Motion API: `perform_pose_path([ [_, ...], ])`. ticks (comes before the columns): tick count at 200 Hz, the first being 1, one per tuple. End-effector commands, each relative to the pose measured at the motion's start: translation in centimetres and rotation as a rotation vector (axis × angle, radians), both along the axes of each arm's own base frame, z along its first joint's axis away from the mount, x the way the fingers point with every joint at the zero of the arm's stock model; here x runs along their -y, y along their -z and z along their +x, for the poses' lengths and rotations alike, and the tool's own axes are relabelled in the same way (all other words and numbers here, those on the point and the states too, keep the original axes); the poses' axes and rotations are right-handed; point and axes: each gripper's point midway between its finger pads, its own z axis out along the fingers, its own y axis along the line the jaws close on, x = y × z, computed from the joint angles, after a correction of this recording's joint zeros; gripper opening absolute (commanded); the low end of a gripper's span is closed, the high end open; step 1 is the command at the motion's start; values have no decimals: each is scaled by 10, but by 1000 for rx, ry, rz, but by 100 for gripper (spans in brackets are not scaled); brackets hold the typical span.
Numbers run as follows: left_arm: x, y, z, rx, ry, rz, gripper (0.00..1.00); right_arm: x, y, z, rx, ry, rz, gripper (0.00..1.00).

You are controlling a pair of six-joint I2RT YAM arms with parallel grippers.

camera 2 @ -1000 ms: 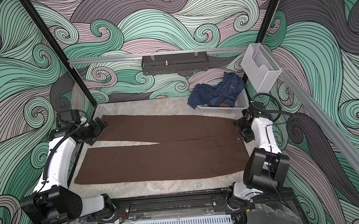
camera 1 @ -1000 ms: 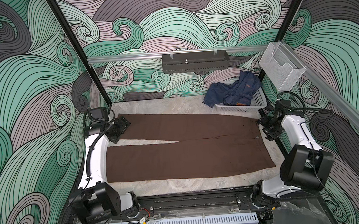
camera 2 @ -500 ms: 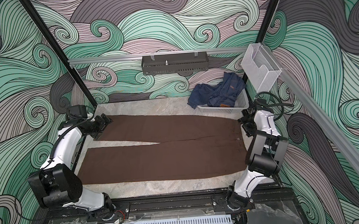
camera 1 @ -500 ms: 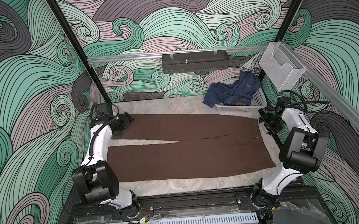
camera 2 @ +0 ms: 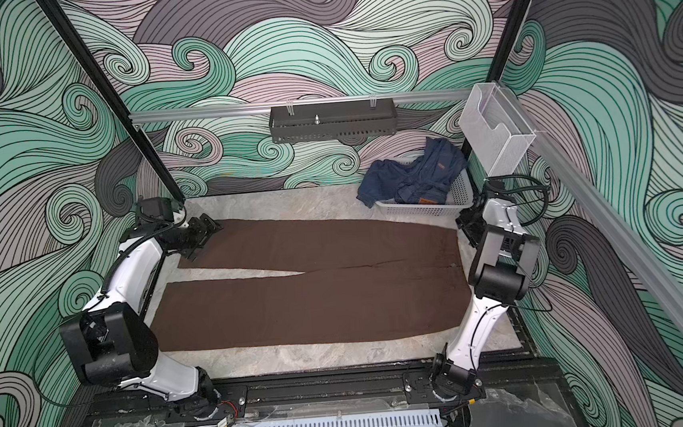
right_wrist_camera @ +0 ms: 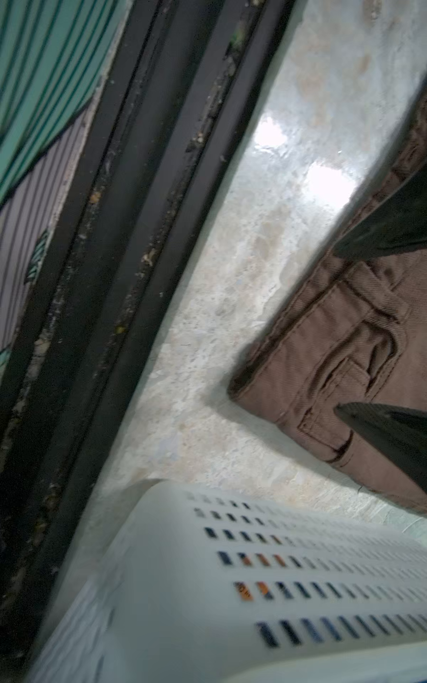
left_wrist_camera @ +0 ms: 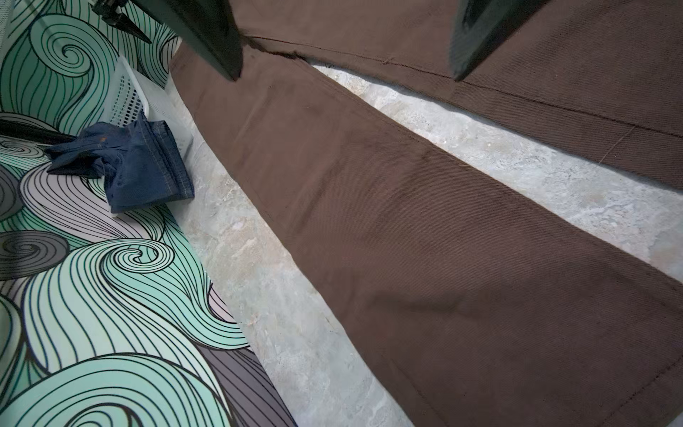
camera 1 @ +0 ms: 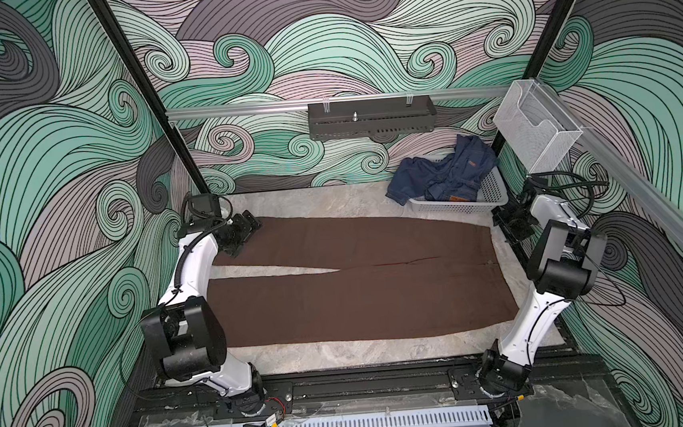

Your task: Fold and stack the trousers

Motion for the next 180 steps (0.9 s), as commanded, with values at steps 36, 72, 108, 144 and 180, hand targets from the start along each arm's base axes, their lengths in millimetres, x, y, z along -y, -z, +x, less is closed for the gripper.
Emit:
perform_pose_path([
  [36, 6, -19, 9, 48, 39, 5, 89, -19, 9, 48, 48, -89, 1, 55],
  [72, 7, -17, 9, 47, 42, 3, 89, -35, 19, 58, 29, -115, 14, 54],
  [108, 7, -20, 9, 57, 42, 2, 89, -59, 26, 53, 8, -139, 42, 53],
  [144, 7, -23, 8, 63, 38, 2, 90, -75, -9, 32, 54, -131, -49, 58],
  [180, 5, -22, 8, 64, 31, 10, 89, -98, -18, 5, 55, -153, -78, 62],
])
